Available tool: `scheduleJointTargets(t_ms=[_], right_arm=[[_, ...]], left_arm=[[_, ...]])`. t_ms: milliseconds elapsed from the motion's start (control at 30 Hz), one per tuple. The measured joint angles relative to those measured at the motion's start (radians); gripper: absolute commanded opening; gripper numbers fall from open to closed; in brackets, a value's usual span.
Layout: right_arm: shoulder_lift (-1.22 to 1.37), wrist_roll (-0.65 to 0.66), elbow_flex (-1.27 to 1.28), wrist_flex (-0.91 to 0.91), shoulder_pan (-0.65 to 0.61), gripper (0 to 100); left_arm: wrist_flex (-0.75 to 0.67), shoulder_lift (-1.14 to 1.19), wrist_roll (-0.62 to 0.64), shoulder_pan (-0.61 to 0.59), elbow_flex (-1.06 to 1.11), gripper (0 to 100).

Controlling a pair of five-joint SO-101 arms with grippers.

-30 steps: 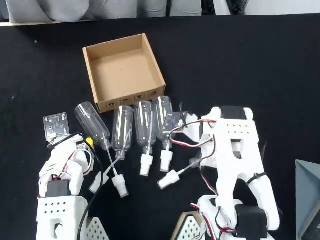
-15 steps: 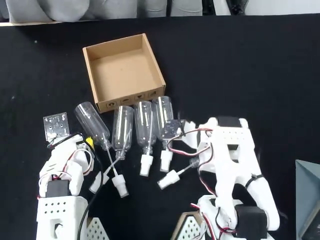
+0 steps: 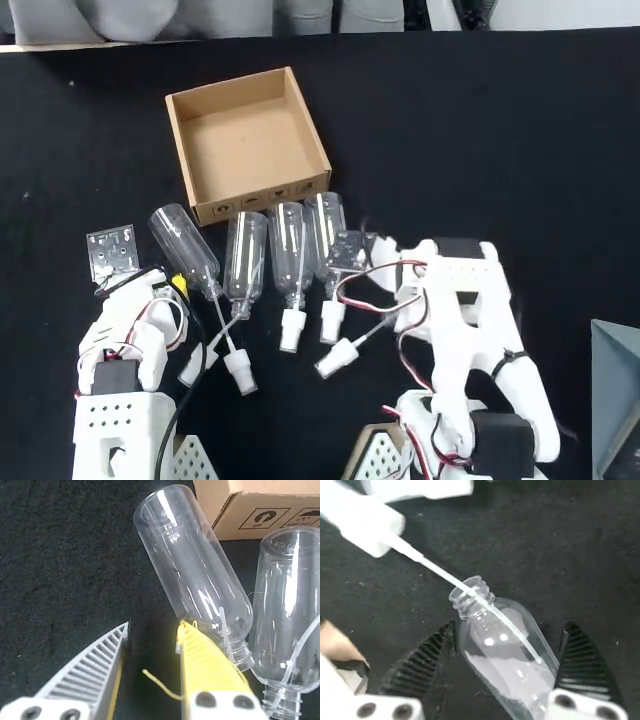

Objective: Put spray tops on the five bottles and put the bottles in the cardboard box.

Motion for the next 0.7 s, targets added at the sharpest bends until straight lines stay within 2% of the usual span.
scheduleJointTargets(t_ms=[100, 700], right_arm=[[0.0, -0.046, 0.012, -0.023, 0.0, 18.8], [0.0, -0.465, 0.012, -0.044, 0.0, 18.8]], left_arm=[[0.0, 0.0, 0.0, 0.0, 0.0, 15], [0.0, 0.0, 0.0, 0.0, 0.0, 15]])
